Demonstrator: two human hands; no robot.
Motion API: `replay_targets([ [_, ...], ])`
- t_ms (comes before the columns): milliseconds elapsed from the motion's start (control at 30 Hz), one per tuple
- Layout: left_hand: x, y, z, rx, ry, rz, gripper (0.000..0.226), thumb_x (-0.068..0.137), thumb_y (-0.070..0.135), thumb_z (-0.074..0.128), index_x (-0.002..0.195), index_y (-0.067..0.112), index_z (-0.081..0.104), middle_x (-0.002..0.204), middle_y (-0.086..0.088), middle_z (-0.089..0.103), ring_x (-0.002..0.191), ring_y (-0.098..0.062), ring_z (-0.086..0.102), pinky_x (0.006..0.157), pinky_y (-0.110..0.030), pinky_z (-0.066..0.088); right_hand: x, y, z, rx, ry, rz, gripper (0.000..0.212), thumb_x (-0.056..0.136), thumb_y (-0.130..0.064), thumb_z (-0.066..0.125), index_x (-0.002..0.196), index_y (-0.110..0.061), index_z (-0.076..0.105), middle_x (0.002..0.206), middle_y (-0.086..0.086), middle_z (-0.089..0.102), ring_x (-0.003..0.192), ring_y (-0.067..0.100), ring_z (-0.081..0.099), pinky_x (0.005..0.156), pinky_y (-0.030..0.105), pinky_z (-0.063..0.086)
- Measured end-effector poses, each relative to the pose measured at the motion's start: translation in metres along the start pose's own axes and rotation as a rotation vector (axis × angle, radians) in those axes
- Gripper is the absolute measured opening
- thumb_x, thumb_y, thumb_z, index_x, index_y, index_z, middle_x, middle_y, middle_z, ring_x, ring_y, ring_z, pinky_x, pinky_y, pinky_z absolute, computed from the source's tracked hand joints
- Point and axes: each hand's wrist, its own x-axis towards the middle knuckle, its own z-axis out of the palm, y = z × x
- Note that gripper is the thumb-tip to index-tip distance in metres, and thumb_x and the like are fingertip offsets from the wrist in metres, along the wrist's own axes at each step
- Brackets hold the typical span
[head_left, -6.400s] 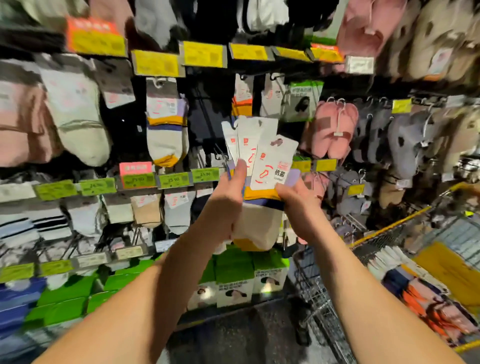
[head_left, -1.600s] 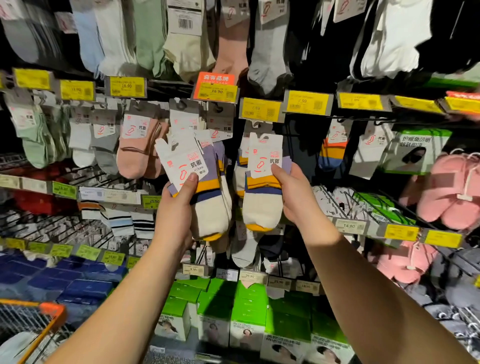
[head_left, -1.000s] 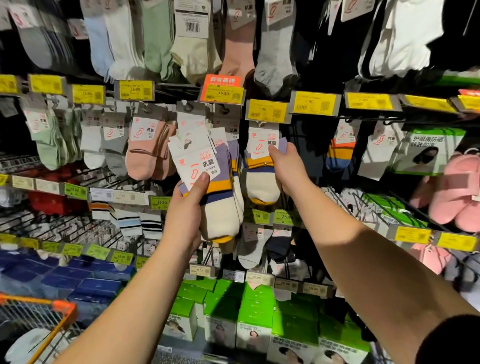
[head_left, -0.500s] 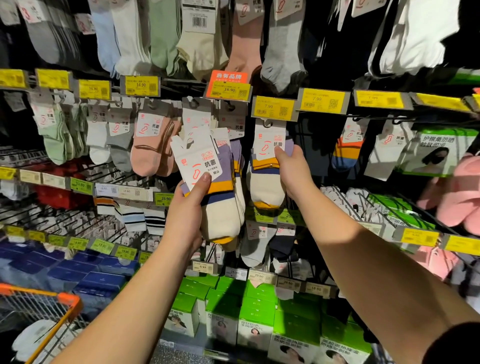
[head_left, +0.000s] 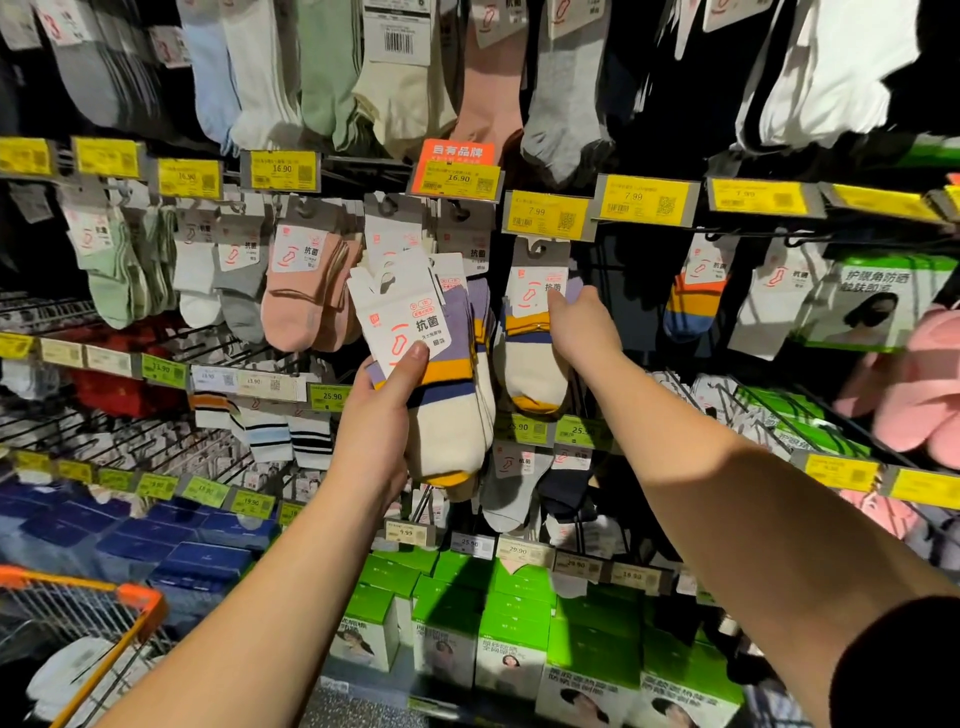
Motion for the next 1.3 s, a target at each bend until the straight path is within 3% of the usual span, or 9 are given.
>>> replay_targets([
  [233, -0.001, 0.001, 0.005, 0.032, -0.029, 0.006, 0.023, 0.095, 0.028, 0.065, 0.118, 0.023, 0.063, 0.107, 0.002, 0.077, 0.095, -0.021, 0.074, 0.073, -0.042, 0.061, 0.007, -0.007, -0.006, -0.269, 0.011, 0.018, 0.059, 0.106, -0.049, 0.026, 0.143, -0.003, 0.034, 0.132, 0.019, 0.058, 0.117, 0.038, 0.058, 0.074, 0.037, 0.038],
  [433, -0.003, 0.001, 0.009, 0.031, -0.025, 0.005, 0.022, 0.096, 0.027, 0.065, 0.117, 0.023, 0.062, 0.104, 0.004, 0.077, 0.094, -0.019, 0.074, 0.069, -0.037, 0.06, -0.001, 0.001, -0.008, -0.286, 0.006, 0.017, 0.068, 0.103, -0.059, 0.027, 0.142, -0.004, 0.034, 0.129, 0.018, 0.059, 0.112, 0.037, 0.06, 0.071, 0.037, 0.04],
  [567, -0.008, -0.002, 0.011, 0.031, -0.052, -0.021, 0.019, 0.096, 0.027, 0.064, 0.115, 0.023, 0.063, 0.103, 0.003, 0.077, 0.09, -0.019, 0.075, 0.066, -0.037, 0.06, -0.017, 0.014, -0.012, -0.16, 0.035, 0.037, 0.069, 0.098, -0.066, 0.033, 0.134, -0.007, 0.038, 0.126, 0.013, 0.058, 0.106, 0.035, 0.061, 0.071, 0.039, 0.045],
  [667, -0.01, -0.005, 0.012, 0.026, -0.058, -0.03, 0.019, 0.097, 0.026, 0.063, 0.115, 0.022, 0.063, 0.102, 0.003, 0.078, 0.089, -0.018, 0.075, 0.063, -0.034, 0.06, -0.043, 0.02, -0.019, 0.079, 0.101, 0.005, 0.045, 0.101, -0.056, 0.041, 0.115, -0.013, 0.045, 0.117, 0.008, 0.056, 0.095, 0.03, 0.059, 0.064, 0.035, 0.039],
  [767, -0.011, -0.01, 0.012, 0.025, -0.046, -0.048, 0.021, 0.096, 0.026, 0.064, 0.116, 0.021, 0.062, 0.101, 0.003, 0.078, 0.088, -0.019, 0.075, 0.064, -0.037, 0.061, -0.083, 0.019, -0.024, 0.36, 0.184, -0.091, 0.022, 0.103, -0.042, 0.045, 0.097, -0.021, 0.046, 0.09, 0.002, 0.056, 0.074, 0.019, 0.055, 0.061, 0.032, 0.037],
  [900, -0.015, -0.018, 0.014, 0.037, -0.039, -0.066, 0.027, 0.095, 0.026, 0.066, 0.119, 0.018, 0.061, 0.099, 0.002, 0.078, 0.087, -0.019, 0.075, 0.071, -0.041, 0.062, -0.14, 0.019, -0.025, 0.549, 0.09, -0.145, 0.014, 0.104, -0.031, 0.047, 0.091, -0.029, 0.052, 0.078, -0.008, 0.051, 0.06, 0.001, 0.044, 0.057, 0.016, 0.04],
  [1000, -0.018, -0.024, 0.019, 0.044, -0.047, -0.074, 0.026, 0.093, 0.025, 0.067, 0.117, 0.018, 0.061, 0.097, 0.002, 0.078, 0.087, -0.019, 0.075, 0.072, -0.041, 0.061, -0.158, 0.016, -0.017, 0.575, -0.038, -0.173, 0.013, 0.103, -0.03, 0.052, 0.092, -0.034, 0.056, 0.083, -0.011, 0.055, 0.067, -0.003, 0.048, 0.067, 0.016, 0.04],
  [1167, -0.02, -0.033, 0.024, 0.087, -0.046, -0.072, 0.029, 0.089, 0.024, 0.073, 0.114, 0.019, 0.06, 0.102, -0.003, 0.077, 0.092, -0.022, 0.074, 0.079, -0.044, 0.06, -0.159, 0.016, -0.011, 0.578, -0.16, -0.187, 0.009, 0.099, -0.031, 0.06, 0.105, -0.025, 0.06, 0.099, 0.01, 0.059, 0.084, 0.009, 0.053, 0.08, 0.02, 0.046],
  [1300, -0.021, -0.037, 0.026, 0.106, -0.09, -0.024, 0.035, 0.086, 0.02, 0.076, 0.115, 0.022, 0.057, 0.105, 0.0, 0.076, 0.091, -0.015, 0.074, 0.084, -0.041, 0.057, -0.158, 0.016, -0.014, 0.664, -0.206, -0.162, 0.014, 0.094, -0.032, 0.067, 0.106, -0.026, 0.062, 0.091, -0.009, 0.067, 0.082, 0.007, 0.061, 0.082, 0.024, 0.052],
])
